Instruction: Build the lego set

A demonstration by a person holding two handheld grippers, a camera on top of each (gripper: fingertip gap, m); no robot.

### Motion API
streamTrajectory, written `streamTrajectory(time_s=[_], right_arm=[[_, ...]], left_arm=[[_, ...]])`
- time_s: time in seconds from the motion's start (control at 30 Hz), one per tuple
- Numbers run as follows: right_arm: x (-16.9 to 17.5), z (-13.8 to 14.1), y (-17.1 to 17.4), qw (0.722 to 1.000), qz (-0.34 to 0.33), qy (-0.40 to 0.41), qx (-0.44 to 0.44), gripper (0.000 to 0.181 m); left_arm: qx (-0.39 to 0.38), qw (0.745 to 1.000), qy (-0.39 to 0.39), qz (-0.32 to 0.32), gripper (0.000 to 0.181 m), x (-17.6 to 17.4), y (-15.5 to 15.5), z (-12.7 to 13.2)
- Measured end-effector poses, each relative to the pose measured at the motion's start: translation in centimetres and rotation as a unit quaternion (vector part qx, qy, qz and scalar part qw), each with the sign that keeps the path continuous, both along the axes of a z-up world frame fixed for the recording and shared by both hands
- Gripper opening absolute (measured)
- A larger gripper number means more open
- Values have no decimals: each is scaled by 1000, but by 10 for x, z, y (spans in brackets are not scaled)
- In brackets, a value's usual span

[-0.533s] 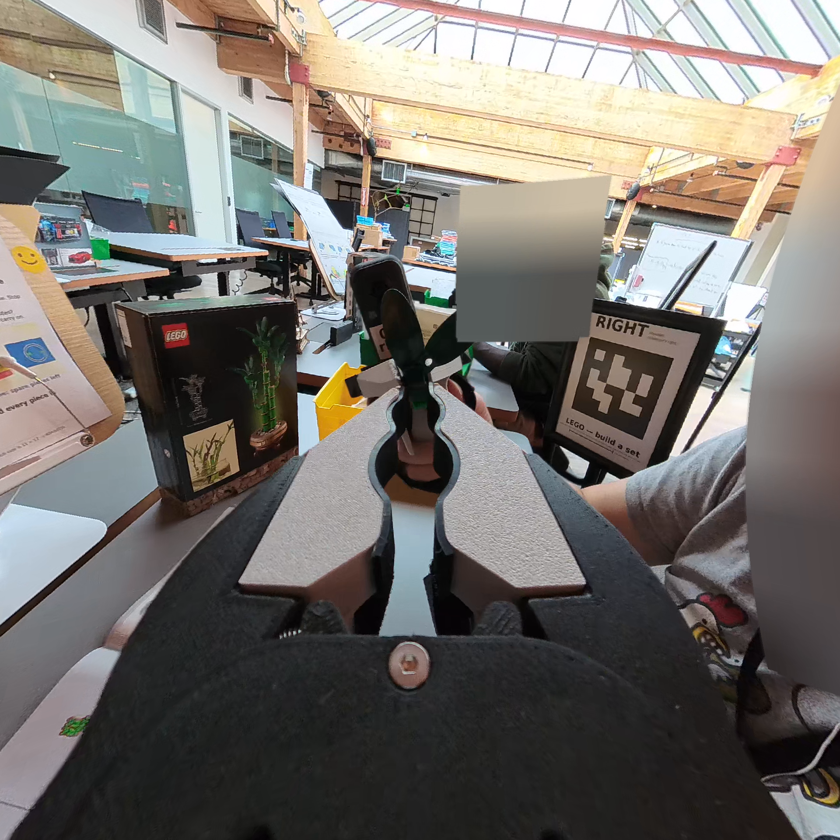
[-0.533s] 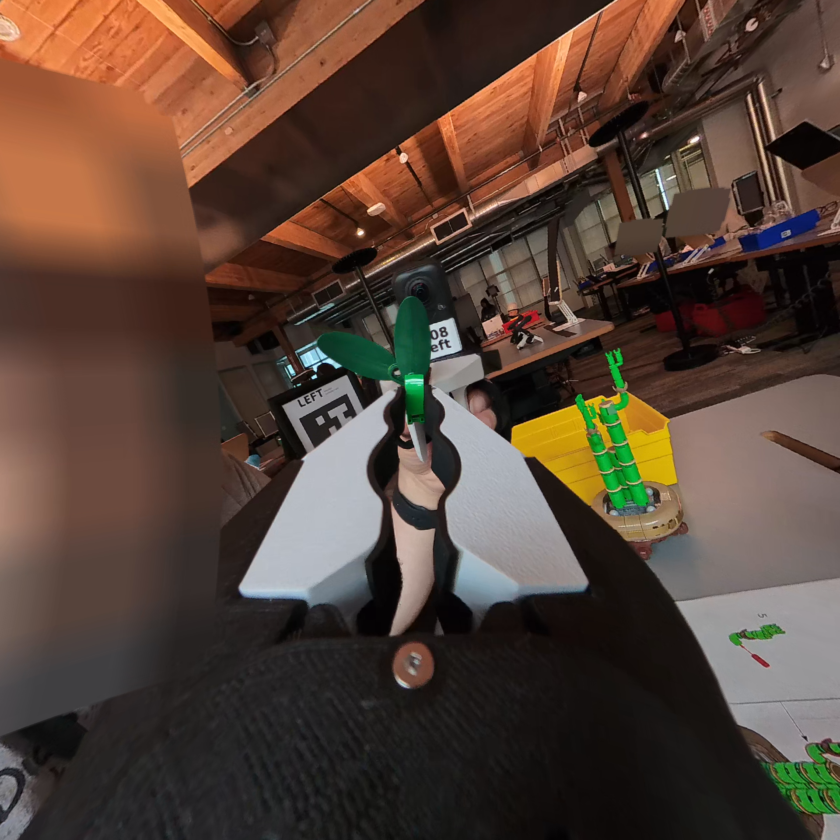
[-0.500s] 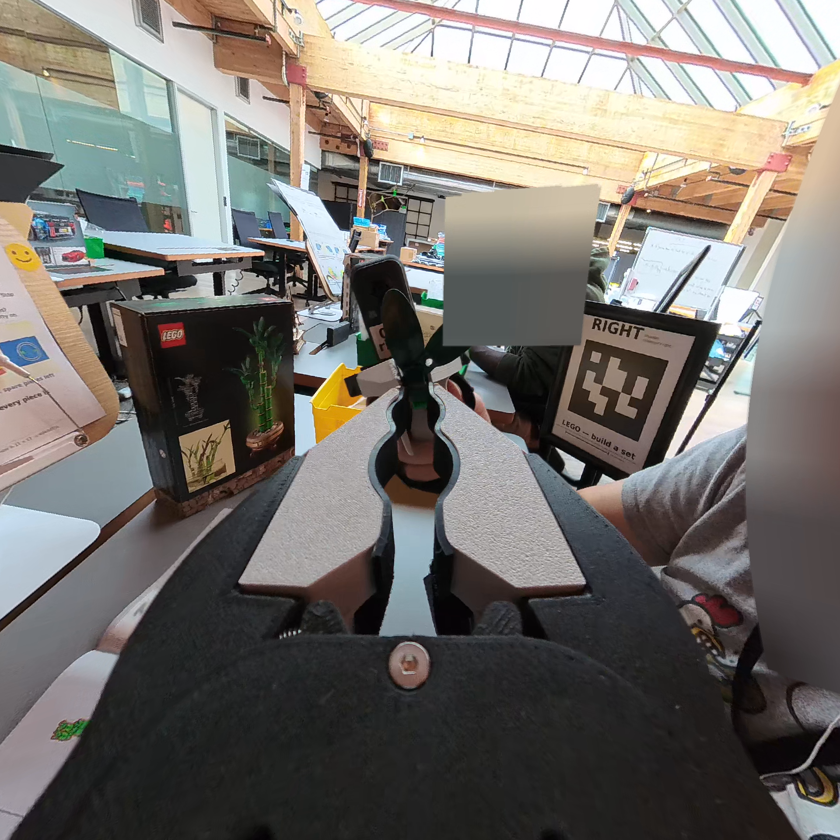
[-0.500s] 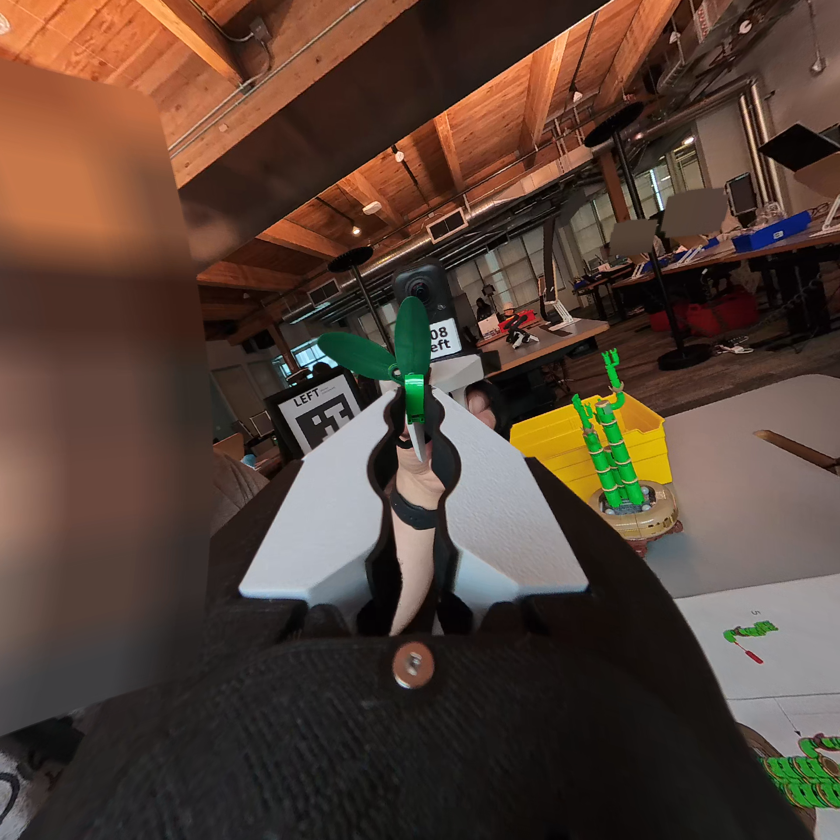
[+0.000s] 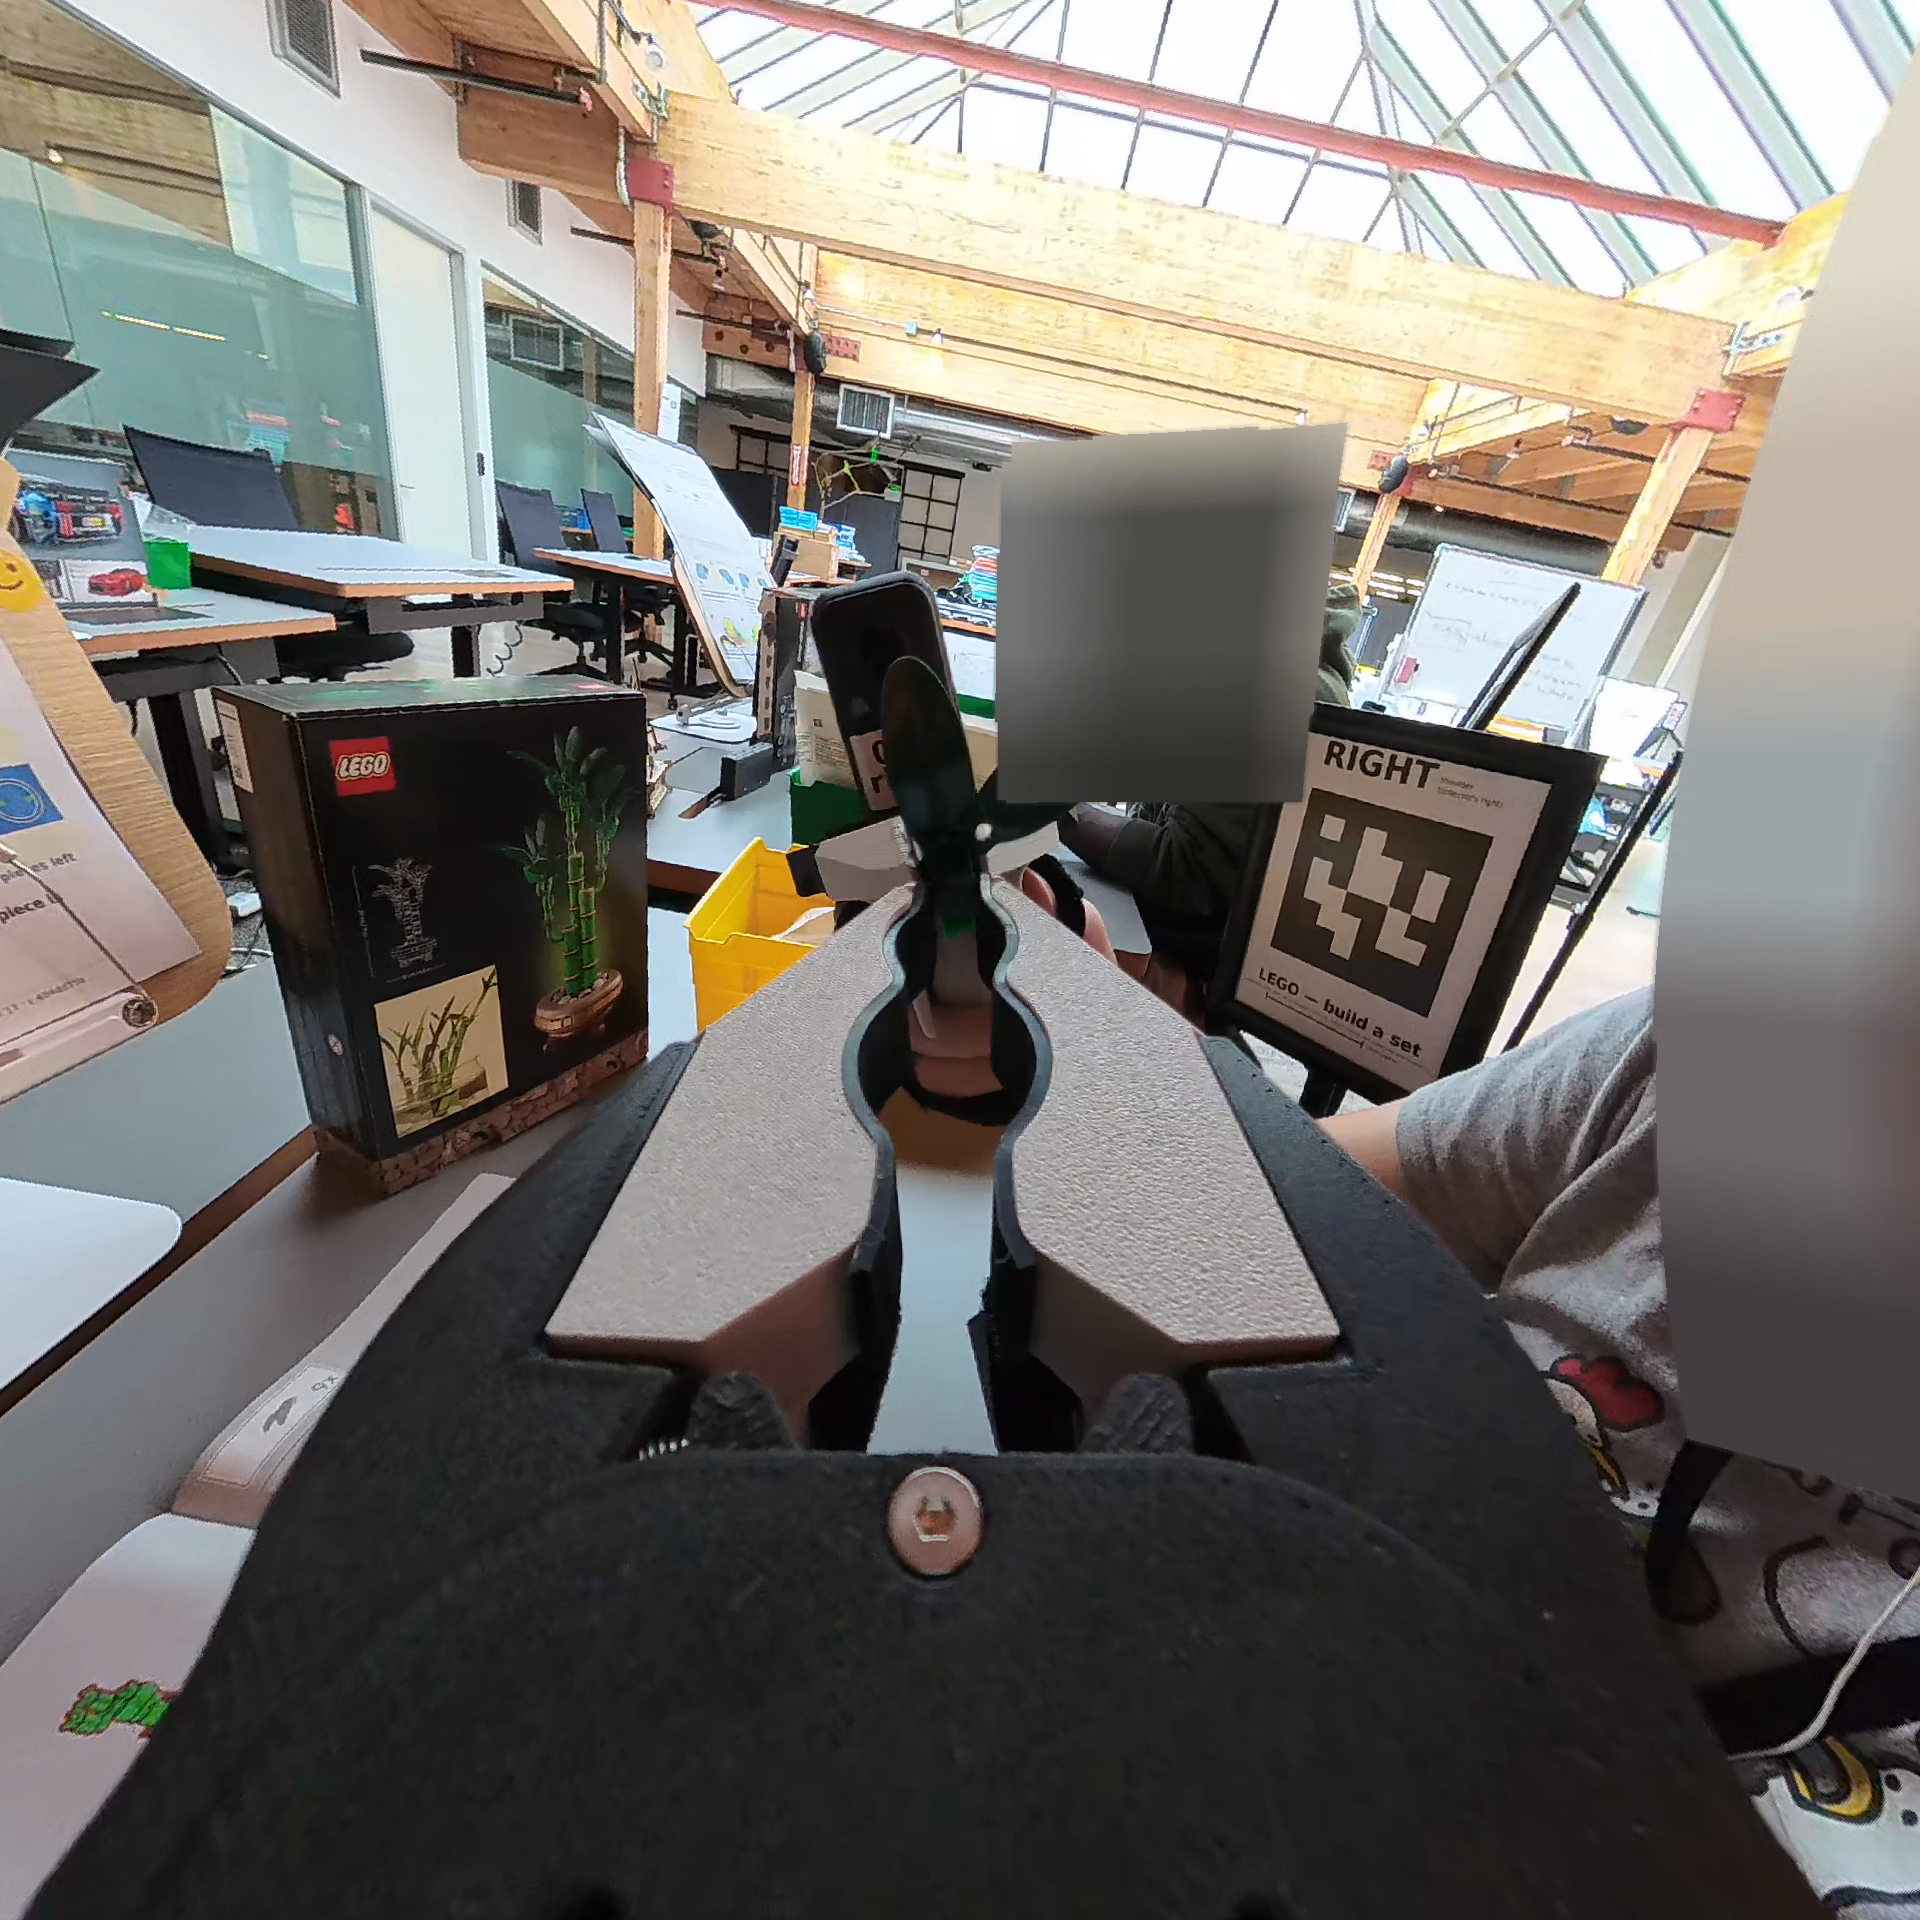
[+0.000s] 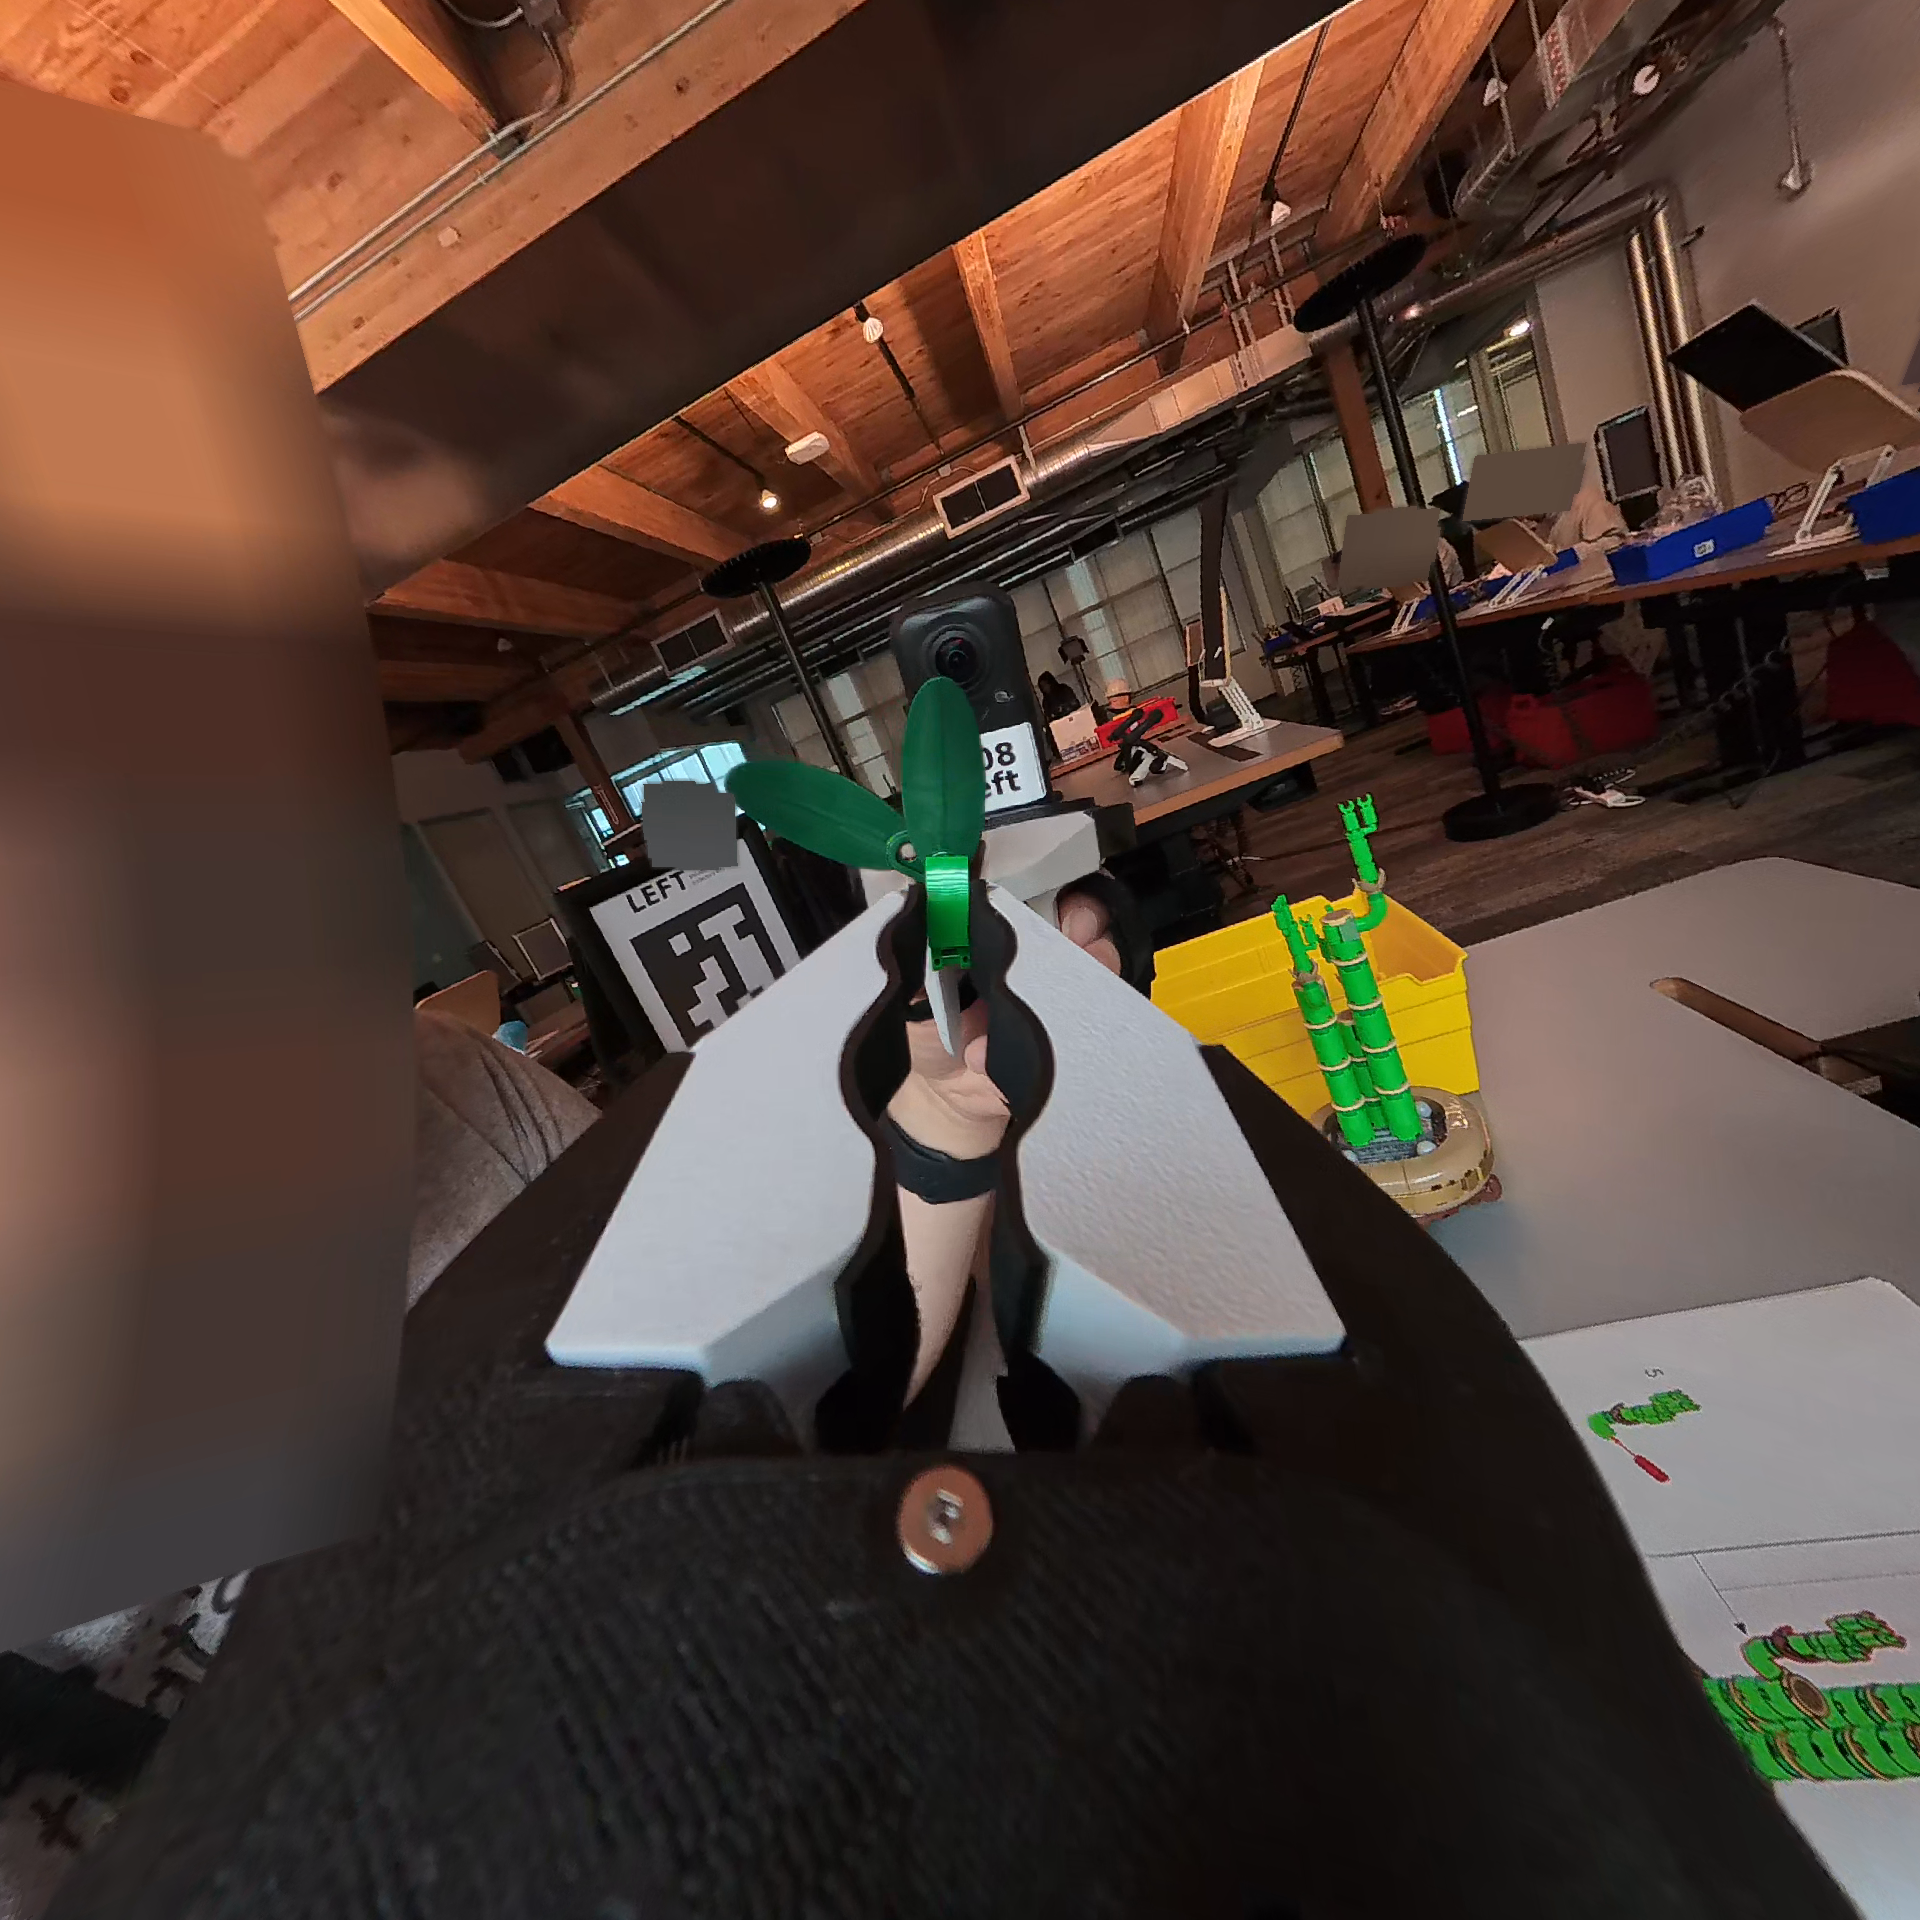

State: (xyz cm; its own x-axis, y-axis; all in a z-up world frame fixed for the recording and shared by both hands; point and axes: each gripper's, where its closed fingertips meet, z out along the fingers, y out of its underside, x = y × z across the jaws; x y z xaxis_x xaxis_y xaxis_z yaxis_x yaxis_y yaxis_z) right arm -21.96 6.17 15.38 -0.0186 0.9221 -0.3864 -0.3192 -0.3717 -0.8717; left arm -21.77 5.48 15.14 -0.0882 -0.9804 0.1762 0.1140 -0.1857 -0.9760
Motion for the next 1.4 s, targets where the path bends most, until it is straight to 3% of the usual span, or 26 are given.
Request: streamTrajectory(time_s=[0.03, 0.4, 0.8, 1.03, 1.13, 1.27, 1.4], right_arm=[[0, 0, 0, 1000, -4, -3, 3, 6], [5, -3, 3, 996, -56, -55, 42, 6], [2, -7, 9, 994, -77, -59, 42, 6], [6, 1, 3, 1000, -4, 7, 12, 6], [6, 4, 1, 999, 16, 39, 17, 6], [2, 6, -3, 998, 10, 49, 49, 6], [6, 3, 3, 998, -9, 39, 58, 6]], left_arm=[[1, 1000, 4, 0, 5, 0, 0, -1], [6, 1000, 19, 23, 5, 6, 3, -4], [19, 997, 40, 61, 5, 4, 11, -7], [36, 998, 19, 49, 6, 7, 3, -1], [46, 996, 46, 64, 32, 11, 4, -7], [52, 996, 31, 60, 11, 14, 1, -3], [74, 993, 45, 86, 6, 16, 5, -5]])
